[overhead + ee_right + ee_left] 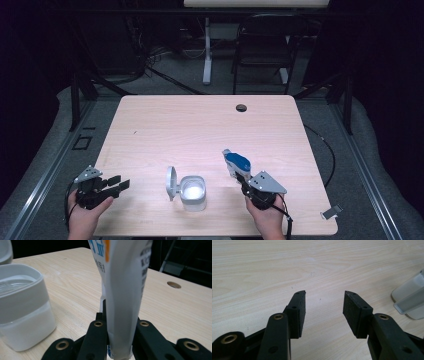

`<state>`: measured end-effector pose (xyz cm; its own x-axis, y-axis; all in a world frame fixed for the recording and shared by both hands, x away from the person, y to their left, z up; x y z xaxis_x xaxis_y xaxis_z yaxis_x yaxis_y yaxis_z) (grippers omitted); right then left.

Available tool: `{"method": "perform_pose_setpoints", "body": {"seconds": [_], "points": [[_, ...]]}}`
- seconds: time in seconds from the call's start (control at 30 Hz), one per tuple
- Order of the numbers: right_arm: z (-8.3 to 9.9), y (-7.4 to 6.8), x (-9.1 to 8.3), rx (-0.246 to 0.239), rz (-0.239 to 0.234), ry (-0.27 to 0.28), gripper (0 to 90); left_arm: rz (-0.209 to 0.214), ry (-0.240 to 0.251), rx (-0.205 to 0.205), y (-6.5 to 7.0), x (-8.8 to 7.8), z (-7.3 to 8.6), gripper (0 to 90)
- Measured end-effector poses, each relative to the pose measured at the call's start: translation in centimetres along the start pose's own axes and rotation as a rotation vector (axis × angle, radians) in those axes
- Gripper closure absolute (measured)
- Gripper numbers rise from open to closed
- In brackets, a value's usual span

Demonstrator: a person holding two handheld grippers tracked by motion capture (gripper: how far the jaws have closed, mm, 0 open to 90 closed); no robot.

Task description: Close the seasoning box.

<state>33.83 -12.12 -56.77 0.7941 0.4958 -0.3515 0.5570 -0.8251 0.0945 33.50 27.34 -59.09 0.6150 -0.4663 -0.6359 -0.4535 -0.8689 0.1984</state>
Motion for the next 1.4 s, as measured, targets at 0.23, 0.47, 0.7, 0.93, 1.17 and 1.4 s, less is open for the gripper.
{"method": "perform_pose_setpoints", "body": {"seconds": [0.23,0.47,0.7,0.93,1.17,1.4], "points": [[0.7,1.0,0.0,0.021,0.029,-0.024,84.9,-0.004,-0.010,-0.001,-0.1,-0.1,0.2,53.3],[2.2,2.1,0.5,0.027,0.073,-0.082,84.9,-0.006,-0.002,-0.004,-0.3,-0.4,0.2,53.3],[3.3,2.8,0.8,0.047,0.084,-0.124,84.9,-0.004,-0.007,-0.003,-0.3,-0.4,0.2,53.3],[4.1,3.0,1.1,0.056,0.081,-0.158,84.8,-0.009,0.001,-0.004,-0.3,-0.2,0.3,53.3],[4.5,3.1,1.5,0.060,0.087,-0.179,84.5,-0.011,0.000,-0.009,-0.4,-0.3,0.4,53.2],[4.6,3.1,1.6,0.064,0.088,-0.181,80.8,-0.010,-0.002,-0.012,-0.5,-0.4,0.4,53.2]]}}
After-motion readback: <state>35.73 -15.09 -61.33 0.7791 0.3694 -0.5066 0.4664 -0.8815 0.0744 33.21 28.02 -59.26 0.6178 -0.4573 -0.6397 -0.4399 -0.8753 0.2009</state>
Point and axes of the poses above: each handheld gripper's, and its own axes: x roughly forward along the jaws, z roughly out of its underside, y roughly to its right, the point moved 9 cm from there along x, roughly forward along the jaws, and after that the axes turned 1 degree about -z, right-handed, at the moved point
